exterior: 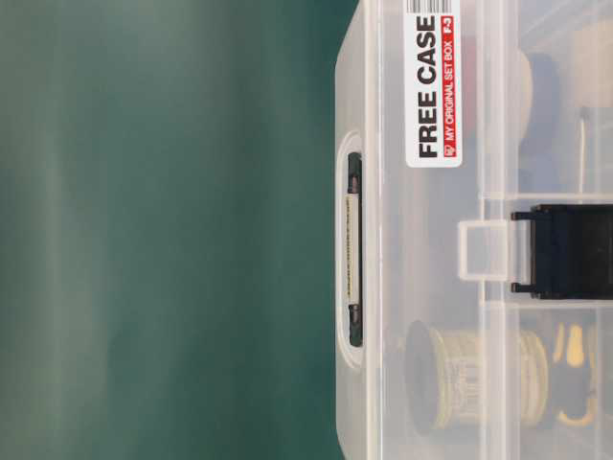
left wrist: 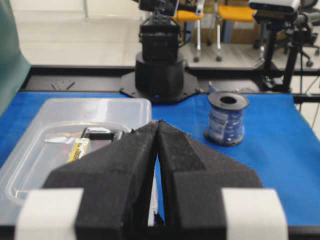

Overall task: Open the tool box with both arms.
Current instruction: 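Move both grippers inward toward the left and right ends of the clear box lid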

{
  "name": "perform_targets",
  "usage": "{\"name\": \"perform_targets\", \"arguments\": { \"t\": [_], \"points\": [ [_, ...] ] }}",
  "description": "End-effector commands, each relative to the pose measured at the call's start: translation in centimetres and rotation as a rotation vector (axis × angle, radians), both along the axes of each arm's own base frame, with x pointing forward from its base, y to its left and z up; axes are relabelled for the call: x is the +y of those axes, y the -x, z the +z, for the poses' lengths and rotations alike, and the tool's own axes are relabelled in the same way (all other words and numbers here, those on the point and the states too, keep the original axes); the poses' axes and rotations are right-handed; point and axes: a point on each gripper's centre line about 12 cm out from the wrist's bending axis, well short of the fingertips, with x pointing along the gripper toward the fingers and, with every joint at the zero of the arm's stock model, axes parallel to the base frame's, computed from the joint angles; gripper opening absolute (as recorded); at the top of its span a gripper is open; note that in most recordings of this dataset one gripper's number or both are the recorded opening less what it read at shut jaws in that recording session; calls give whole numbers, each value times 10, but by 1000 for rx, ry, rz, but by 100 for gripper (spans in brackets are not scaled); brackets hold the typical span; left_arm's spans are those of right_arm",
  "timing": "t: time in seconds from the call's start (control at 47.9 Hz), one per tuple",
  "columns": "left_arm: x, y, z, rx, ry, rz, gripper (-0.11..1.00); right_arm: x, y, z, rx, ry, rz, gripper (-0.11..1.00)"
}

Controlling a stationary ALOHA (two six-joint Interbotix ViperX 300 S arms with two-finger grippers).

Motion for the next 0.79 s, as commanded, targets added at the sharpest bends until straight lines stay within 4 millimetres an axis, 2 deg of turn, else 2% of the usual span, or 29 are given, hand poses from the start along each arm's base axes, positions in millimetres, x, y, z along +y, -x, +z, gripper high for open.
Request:
{"name": "perform_targets", "arguments": {
  "t": [0.0, 0.188, 0.606, 0.668, 0.773],
  "points": [
    [2, -2, 0, 21, 13, 11, 0, -1, -4, 12, -28, 8, -3, 0],
    [6, 0, -6, 69, 1, 34, 0, -10, -9, 8, 70, -7, -49, 0],
    [33, -1, -39, 273, 35, 165, 1, -46, -15, -38, 343, -100, -216, 2],
    [37, 0, -46, 303, 40, 186, 10, -49, -15, -44, 382, -108, -232, 13],
    [43, 3, -59, 353, 49, 218, 38, -57, -14, -57, 455, -125, -266, 43]
  ]
}}
